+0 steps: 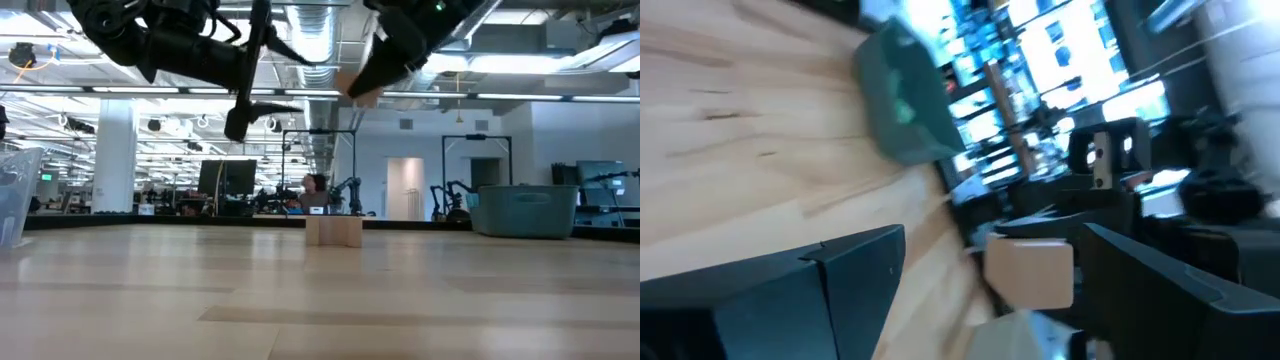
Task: Sort & place blocks by color
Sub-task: Put the bottom brown block into the gray bin
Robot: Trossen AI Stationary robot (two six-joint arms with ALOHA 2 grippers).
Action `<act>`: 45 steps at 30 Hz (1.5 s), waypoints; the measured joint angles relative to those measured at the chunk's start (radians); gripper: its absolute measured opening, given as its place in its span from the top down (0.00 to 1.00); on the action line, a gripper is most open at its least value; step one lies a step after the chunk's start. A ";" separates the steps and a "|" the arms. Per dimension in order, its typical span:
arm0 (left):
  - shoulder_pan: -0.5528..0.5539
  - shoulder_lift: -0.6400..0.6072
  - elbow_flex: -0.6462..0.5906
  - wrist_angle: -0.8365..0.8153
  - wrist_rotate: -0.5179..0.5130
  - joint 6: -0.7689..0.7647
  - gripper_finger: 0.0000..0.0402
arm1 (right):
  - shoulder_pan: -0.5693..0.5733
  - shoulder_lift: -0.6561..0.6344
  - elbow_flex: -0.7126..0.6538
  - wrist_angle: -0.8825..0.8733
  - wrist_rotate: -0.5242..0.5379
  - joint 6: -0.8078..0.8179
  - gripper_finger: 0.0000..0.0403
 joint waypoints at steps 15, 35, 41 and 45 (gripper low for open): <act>-0.035 0.000 0.143 -0.147 -0.032 0.167 0.29 | -0.037 0.000 0.087 0.015 0.017 -0.171 0.69; -0.035 0.142 0.269 -0.197 0.075 0.157 0.30 | -0.033 0.001 0.086 0.038 0.017 -0.173 0.68; -0.036 0.161 0.270 -0.174 0.078 0.136 0.46 | -0.024 0.002 0.085 0.021 0.016 -0.166 0.68; -0.038 0.161 0.272 -0.171 0.092 0.155 0.65 | -0.016 0.002 0.085 0.011 0.016 -0.162 0.68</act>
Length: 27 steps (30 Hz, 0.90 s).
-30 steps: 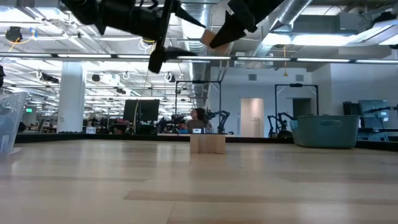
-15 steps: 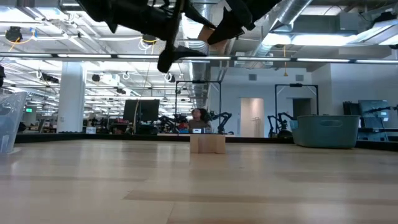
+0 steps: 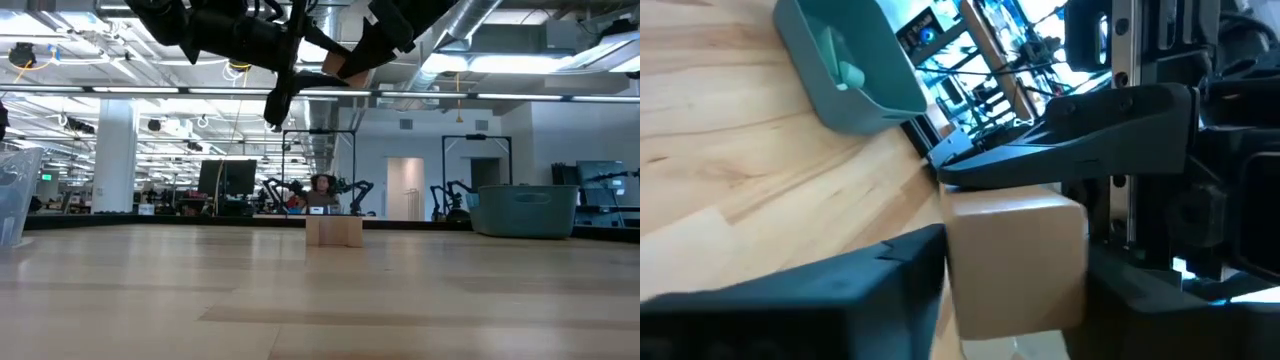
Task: Sort & place blocks by color
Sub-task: Put the bottom brown block into the gray bin
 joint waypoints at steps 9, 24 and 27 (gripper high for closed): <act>0.002 0.000 -0.002 0.005 0.012 0.048 0.74 | 0.002 0.000 0.000 -0.007 0.008 -0.011 0.68; 0.024 0.005 -0.007 -0.012 0.008 0.123 0.74 | 0.000 -0.005 0.003 -0.083 -0.032 0.208 0.42; 0.030 0.005 -0.008 -0.015 0.020 0.123 0.74 | 0.007 -0.006 0.003 -0.109 -0.065 0.274 0.38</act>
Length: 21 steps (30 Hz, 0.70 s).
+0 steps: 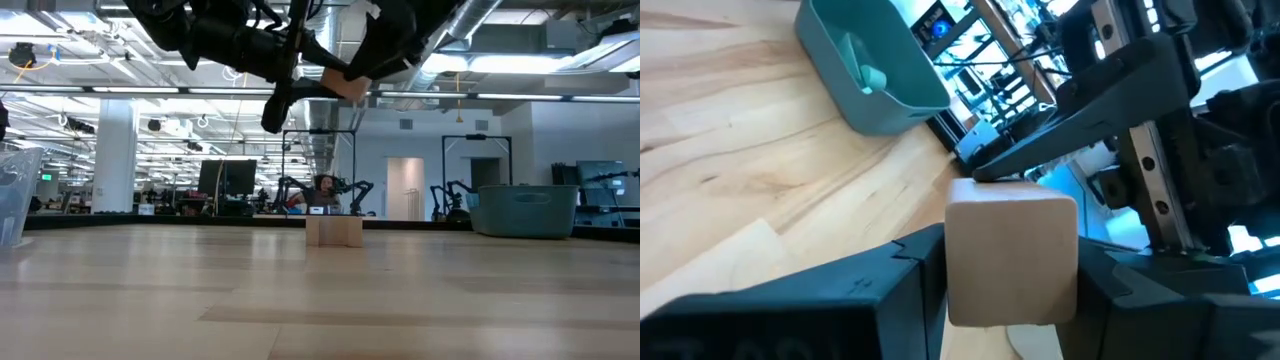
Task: Sort & place blocks by color
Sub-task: Put the bottom brown block into the gray bin
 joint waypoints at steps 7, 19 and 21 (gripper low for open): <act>0.003 0.000 0.000 0.005 0.015 0.024 0.74 | 0.022 0.000 0.001 -0.032 -0.005 0.098 0.37; 0.006 -0.004 0.004 0.047 0.034 0.023 0.74 | 0.003 0.004 -0.003 -0.298 -0.002 0.351 0.37; 0.004 -0.004 0.004 0.054 0.038 0.017 0.74 | -0.001 0.005 -0.003 -0.363 0.002 0.412 0.37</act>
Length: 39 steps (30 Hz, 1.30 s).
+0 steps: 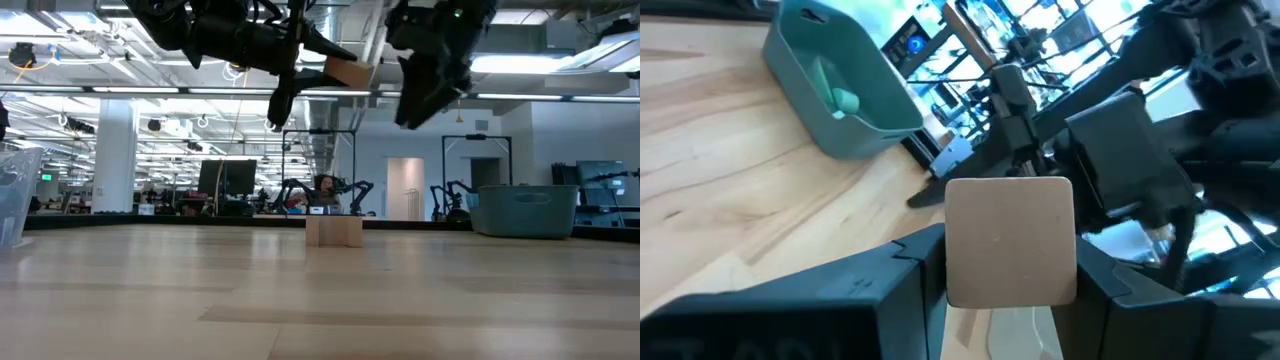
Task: Sort & place blocks by color
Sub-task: Put the bottom brown block into the gray bin
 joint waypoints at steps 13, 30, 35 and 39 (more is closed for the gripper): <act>-0.055 0.000 0.000 -0.006 -0.114 0.059 0.74 | 0.106 -0.081 -0.029 -0.267 0.004 0.227 0.37; -0.273 0.451 0.319 0.284 -0.103 0.297 0.74 | 0.059 -0.415 -0.114 -0.241 0.094 0.356 0.37; -0.339 0.682 0.599 0.292 -0.066 0.447 0.74 | 0.053 -0.450 -0.114 -0.324 0.217 0.412 0.37; -0.376 0.859 0.836 0.274 0.001 0.567 0.74 | 0.046 -0.469 -0.114 -0.397 0.219 0.454 0.37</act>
